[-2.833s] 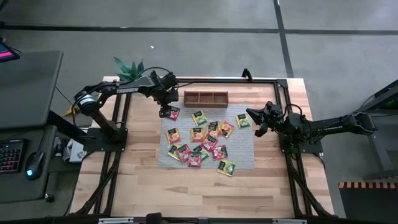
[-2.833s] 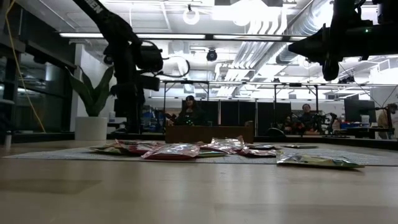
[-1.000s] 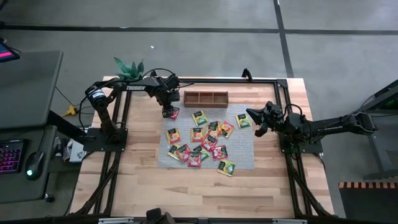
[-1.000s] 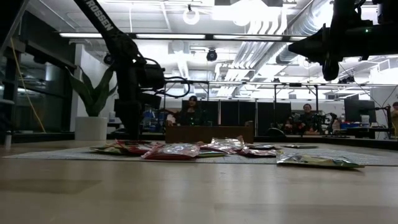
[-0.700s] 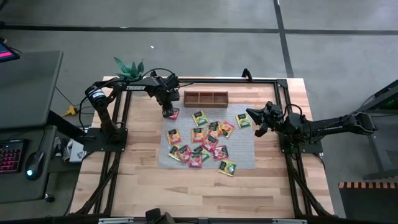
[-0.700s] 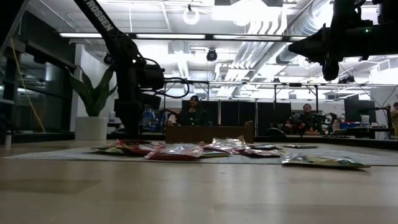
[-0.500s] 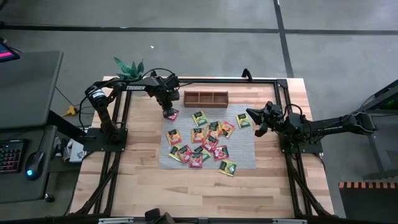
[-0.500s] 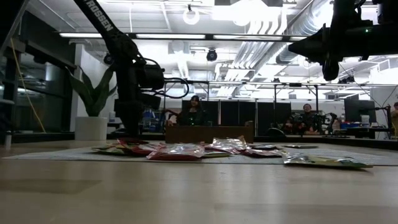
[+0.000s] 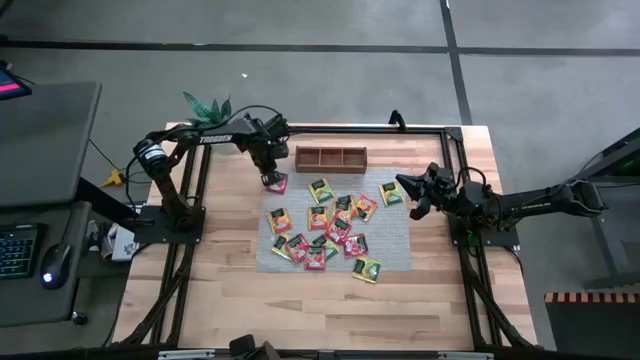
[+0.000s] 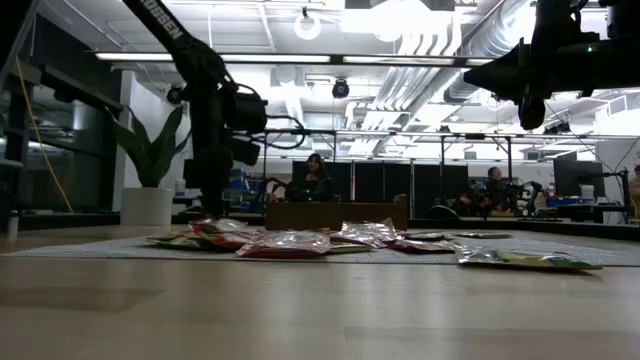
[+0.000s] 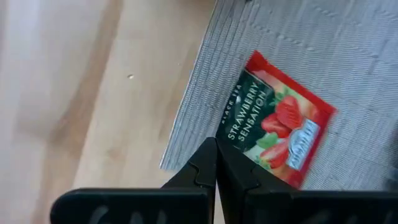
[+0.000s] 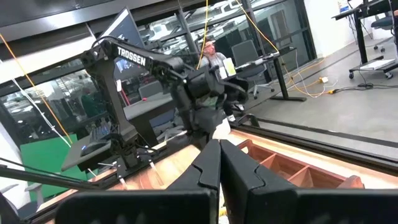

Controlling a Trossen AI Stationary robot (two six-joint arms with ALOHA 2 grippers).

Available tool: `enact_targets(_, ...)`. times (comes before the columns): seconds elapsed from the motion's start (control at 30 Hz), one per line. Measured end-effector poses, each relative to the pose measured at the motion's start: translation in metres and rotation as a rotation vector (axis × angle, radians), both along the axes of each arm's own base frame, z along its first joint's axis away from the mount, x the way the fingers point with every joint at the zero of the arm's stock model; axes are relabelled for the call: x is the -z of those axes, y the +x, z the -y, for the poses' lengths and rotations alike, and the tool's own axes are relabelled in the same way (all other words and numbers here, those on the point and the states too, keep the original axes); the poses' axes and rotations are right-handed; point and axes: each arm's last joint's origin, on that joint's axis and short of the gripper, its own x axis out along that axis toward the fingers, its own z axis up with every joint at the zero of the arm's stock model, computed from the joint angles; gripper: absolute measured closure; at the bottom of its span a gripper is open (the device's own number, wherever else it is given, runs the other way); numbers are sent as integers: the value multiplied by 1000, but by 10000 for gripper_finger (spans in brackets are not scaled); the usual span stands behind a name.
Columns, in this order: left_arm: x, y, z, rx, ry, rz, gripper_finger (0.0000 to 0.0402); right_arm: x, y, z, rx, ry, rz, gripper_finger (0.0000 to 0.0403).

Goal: Pick & Place Tea
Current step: Put the red tea bag into the left section of the wooden organizer

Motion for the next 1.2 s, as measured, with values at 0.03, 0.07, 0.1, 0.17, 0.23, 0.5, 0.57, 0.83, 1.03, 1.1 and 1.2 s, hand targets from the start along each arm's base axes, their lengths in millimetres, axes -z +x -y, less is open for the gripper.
enact_targets(0.03,-6,2,-2,1,6,7,401,0,0,0,0,0,0,402)
enact_targets(0.07,-12,5,-4,1,17,20,401,0,0,0,0,0,0,402)
enact_targets(0.1,-19,8,-6,2,26,32,401,0,0,0,0,0,0,402)
enact_targets(0.17,-33,13,-9,3,44,55,401,0,0,0,0,0,0,402)
enact_targets(0.23,-47,19,-12,7,74,81,402,0,0,0,0,0,0,402)
enact_targets(0.5,-88,27,-17,0,156,93,401,0,0,0,0,0,0,402)
enact_targets(0.57,-90,26,-17,-2,161,83,401,0,0,0,0,0,0,402)
enact_targets(0.83,-92,22,-14,-6,159,48,401,0,0,0,0,0,0,402)
enact_targets(1.03,-110,17,-11,-4,220,115,401,0,0,0,0,0,0,402)
enact_targets(1.1,-117,16,-10,-7,243,154,401,0,0,0,0,0,0,402)
enact_targets(1.2,-130,16,-9,-14,286,240,401,0,0,0,0,0,0,402)
